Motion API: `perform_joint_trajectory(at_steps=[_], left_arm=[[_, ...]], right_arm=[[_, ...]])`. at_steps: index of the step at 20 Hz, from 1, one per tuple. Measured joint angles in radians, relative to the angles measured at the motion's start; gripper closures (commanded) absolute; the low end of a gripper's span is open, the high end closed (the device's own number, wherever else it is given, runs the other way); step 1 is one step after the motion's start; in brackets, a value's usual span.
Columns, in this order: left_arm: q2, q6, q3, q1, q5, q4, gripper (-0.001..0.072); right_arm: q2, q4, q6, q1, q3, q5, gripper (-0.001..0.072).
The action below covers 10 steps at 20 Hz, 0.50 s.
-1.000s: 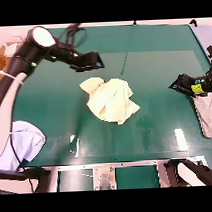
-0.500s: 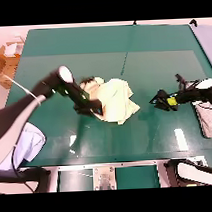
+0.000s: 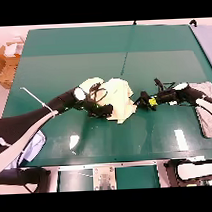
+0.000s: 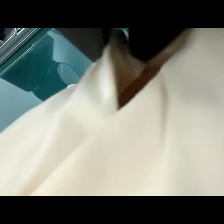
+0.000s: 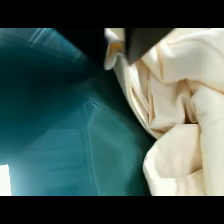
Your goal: Fold the shirts.
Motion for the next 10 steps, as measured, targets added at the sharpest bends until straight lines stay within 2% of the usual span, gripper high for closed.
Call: perform_joint_trajectory(at_steps=[5, 7, 10], left_arm=[[0.036, 0.024, 0.011, -0.005, 0.0, 0.029, 0.0685], [0.088, -0.006, 0.051, -0.005, -0.043, 0.142, 0.0685], [0.205, -0.085, 0.185, -0.006, -0.14, 0.389, 0.0685]], right_arm=[[-0.013, -0.006, -0.037, -0.003, 0.085, 0.005, 0.0695], [0.023, -0.011, -0.043, -0.054, 0.161, 0.043, 0.0695], [0.129, 0.004, -0.039, -0.134, 0.317, 0.125, 0.0695]])
